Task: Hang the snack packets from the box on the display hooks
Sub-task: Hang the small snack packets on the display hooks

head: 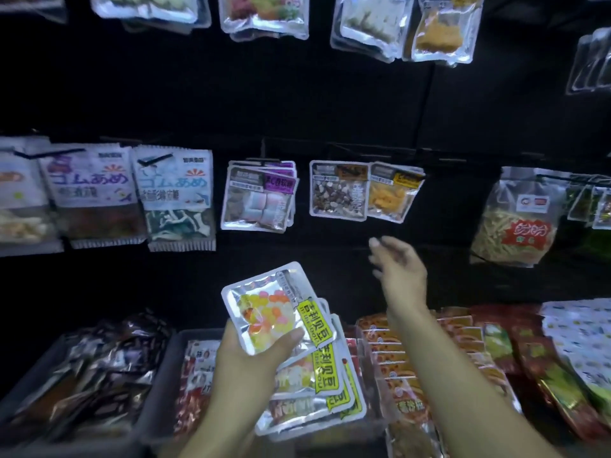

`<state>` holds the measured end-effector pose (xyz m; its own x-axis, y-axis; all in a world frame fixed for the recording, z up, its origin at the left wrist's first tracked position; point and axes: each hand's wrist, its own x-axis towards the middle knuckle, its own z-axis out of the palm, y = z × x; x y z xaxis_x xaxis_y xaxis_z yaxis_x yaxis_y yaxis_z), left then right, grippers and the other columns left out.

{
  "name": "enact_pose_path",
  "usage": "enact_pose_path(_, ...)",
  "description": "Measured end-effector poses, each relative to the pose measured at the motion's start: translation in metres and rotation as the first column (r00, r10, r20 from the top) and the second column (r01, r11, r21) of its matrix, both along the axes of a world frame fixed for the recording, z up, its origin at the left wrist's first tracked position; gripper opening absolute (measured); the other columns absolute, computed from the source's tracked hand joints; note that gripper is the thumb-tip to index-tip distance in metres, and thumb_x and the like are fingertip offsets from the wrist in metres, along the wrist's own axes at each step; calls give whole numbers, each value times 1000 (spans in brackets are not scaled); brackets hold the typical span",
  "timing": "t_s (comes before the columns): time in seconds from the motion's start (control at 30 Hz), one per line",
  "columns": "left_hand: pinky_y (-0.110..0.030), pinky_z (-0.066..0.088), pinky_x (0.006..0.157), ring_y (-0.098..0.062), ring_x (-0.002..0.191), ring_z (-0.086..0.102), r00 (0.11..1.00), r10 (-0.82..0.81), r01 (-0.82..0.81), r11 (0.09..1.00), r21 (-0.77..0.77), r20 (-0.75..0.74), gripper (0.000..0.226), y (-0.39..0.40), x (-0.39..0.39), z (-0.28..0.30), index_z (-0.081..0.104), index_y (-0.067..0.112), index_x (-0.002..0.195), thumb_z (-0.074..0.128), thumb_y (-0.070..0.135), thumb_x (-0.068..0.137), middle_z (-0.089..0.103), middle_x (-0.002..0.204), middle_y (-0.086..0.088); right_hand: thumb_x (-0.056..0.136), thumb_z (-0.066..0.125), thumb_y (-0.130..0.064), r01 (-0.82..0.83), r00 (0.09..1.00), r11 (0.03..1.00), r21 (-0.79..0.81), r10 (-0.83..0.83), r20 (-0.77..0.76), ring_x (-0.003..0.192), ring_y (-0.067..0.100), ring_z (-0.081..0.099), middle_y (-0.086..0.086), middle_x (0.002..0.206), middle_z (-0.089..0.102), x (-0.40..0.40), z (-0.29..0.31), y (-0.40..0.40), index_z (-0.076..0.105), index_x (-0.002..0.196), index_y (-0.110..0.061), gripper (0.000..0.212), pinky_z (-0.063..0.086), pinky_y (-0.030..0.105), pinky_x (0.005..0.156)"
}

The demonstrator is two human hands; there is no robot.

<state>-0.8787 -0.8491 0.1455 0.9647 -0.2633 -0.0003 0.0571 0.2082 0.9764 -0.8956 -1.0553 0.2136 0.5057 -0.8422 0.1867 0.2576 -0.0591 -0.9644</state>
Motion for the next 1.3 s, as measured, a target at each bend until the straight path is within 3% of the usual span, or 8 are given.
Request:
enact_pose_path(0.13, -40, 60, 77, -17, 88, 81, 996, 83, -83, 996, -38, 11, 57, 15, -3, -9, 68, 28, 115, 96, 25, 65, 83, 99, 5, 80, 82, -43, -341, 931, 939, -46, 331, -155, 96, 7, 75, -9, 98, 80, -33, -58, 76, 77, 101, -22, 31, 58, 21, 81)
enact_pose_path(0.37, -30, 58, 74, 5, 80, 76, 983, 181, -181, 983, -28, 14, 38, 35, 0, -32, 65, 30, 108, 89, 14, 82, 80, 92, 23, 85, 86, -30, -371, 892, 928, -26, 349, -287, 78, -13, 67, -20, 87, 75, -20, -99, 115, 72, 93, -19, 19, 47, 4, 63)
enact_pose_path(0.6, -42, 60, 91, -10, 99, 78, 984, 178, -178, 982, 59, 1, 46, 48, 17, -40, 66, 34, 115, 92, 34, 77, 80, 103, 15, 97, 74, -20, -280, 920, 959, -50, 253, -298, 61, 10, 67, -4, 70, 75, -3, -108, 122, 60, 89, -14, 18, 49, 23, 57)
enact_pose_path(0.8, -57, 52, 109, -24, 123, 71, 990, 77, -75, 997, 23, -116, 95, 58, 23, -48, 38, 52, 154, 84, 34, 73, 70, 137, 13, 102, 67, -18, -196, 952, 981, -1, 190, -242, 63, 14, 69, -5, 69, 74, 9, -113, 114, 57, 90, -20, 16, 52, 37, 64)
enact_pose_path(0.9, -48, 65, 86, -29, 102, 80, 981, 37, -50, 997, -65, -189, 59, 61, 21, -48, 54, 20, 144, 77, 4, 92, 81, 118, -2, 104, 64, -19, -188, 962, 982, 30, 190, -199, 63, 12, 71, -8, 69, 75, 13, -112, 113, 54, 91, -21, 16, 52, 32, 61)
enact_pose_path(1.0, -38, 66, 64, -32, 89, 82, 957, -34, -12, 988, -157, -288, 23, 62, 14, -41, 72, 7, 118, 67, 2, 96, 82, 106, -15, 105, 63, -17, -198, 964, 975, 100, 212, -157, 64, 11, 72, -5, 72, 76, 15, -112, 117, 55, 93, -21, 14, 55, 34, 62)
enact_pose_path(1.2, -24, 60, 61, -5, 83, 80, 978, -9, -13, 994, -107, -207, 19, 73, 16, -36, 75, 21, 114, 66, 12, 101, 84, 96, 7, 101, 69, -25, -328, 920, 933, 146, 351, -175, 71, 29, 71, 18, 80, 72, 19, -107, 124, 71, 90, -17, 14, 58, 45, 70)
enact_pose_path(1.3, -13, 53, 69, 7, 80, 75, 986, 115, -121, 992, -46, -121, 21, 88, 22, -31, 76, 31, 106, 84, 33, 86, 80, 82, 22, 92, 80, -25, -352, 918, 935, 41, 353, -181, 71, 32, 69, 11, 74, 74, 17, -99, 133, 79, 83, -21, 10, 58, 43, 72)
